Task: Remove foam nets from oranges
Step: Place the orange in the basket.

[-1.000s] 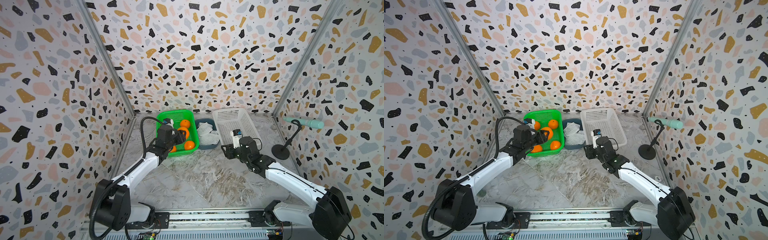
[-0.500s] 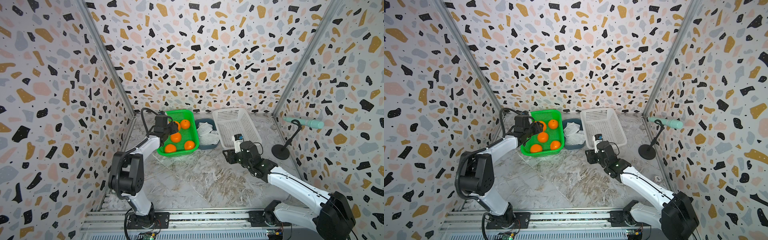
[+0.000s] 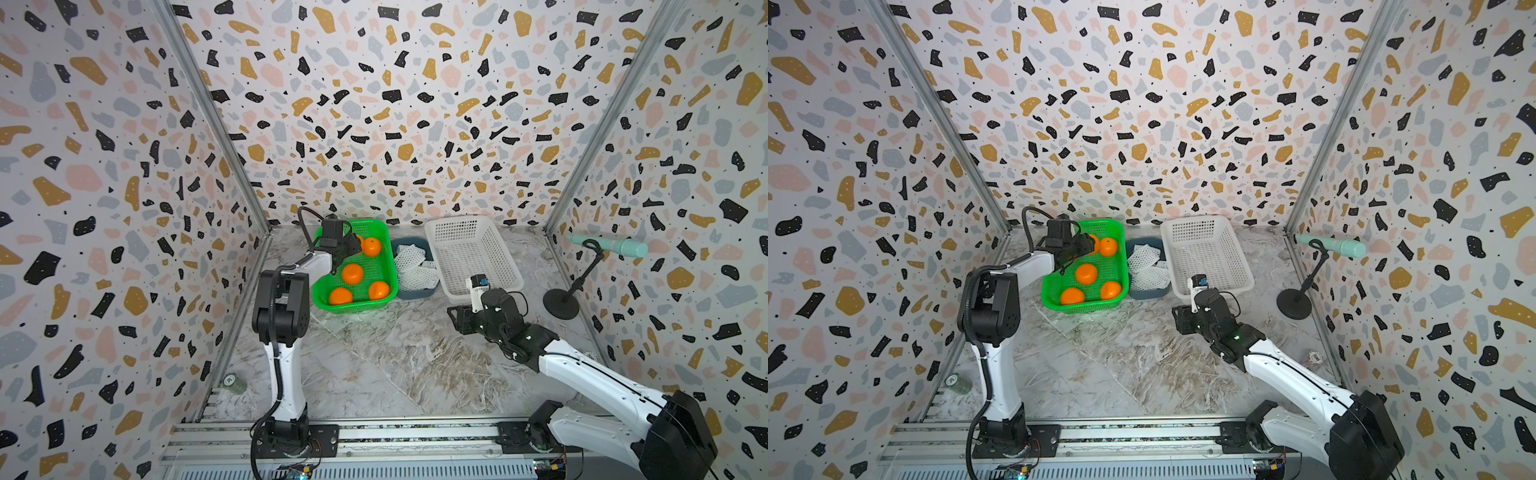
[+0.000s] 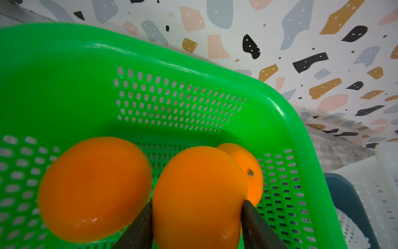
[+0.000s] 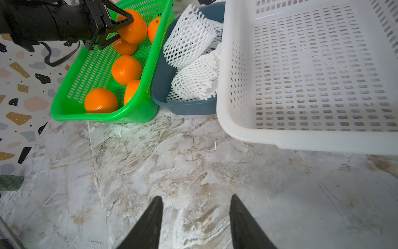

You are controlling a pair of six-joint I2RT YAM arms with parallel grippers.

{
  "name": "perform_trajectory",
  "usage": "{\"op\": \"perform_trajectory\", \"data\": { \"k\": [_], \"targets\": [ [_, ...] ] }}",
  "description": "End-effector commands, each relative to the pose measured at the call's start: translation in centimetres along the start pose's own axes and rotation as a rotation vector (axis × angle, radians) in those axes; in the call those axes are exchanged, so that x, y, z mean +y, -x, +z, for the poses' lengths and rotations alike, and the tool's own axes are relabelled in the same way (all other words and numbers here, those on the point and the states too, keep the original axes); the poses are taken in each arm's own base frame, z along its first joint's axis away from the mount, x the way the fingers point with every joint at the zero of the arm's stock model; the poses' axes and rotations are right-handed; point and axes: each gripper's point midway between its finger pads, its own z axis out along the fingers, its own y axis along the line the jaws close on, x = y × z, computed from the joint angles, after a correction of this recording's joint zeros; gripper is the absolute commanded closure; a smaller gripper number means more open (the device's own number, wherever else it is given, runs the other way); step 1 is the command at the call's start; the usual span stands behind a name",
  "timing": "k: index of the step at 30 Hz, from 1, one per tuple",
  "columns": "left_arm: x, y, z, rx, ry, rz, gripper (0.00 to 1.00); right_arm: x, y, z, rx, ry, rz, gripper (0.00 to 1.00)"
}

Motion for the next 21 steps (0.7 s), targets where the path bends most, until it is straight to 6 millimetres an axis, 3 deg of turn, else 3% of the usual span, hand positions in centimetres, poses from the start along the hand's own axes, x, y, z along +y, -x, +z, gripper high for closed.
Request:
{"op": "perform_trajectory", "data": {
  "k": [1,14,21],
  "targets": [
    [0.1,1.5,-0.4,-0.034,0.021,0.002,0.4,-0.3,-0.3,-0.4,0.007,-0.018,0.005,0.48],
    [0.3,2.0,-1.2,-0.044,0.041,0.003,0.19,-0.3,-0.4,0.0,0.013,-0.02,0.004,0.48],
    [-0.5,4.3,-5.0,-0.135,0.037,0.011,0.11,-0.9,-0.1,-0.2,-0.007,-0.05,0.0,0.46]
  ]
}}
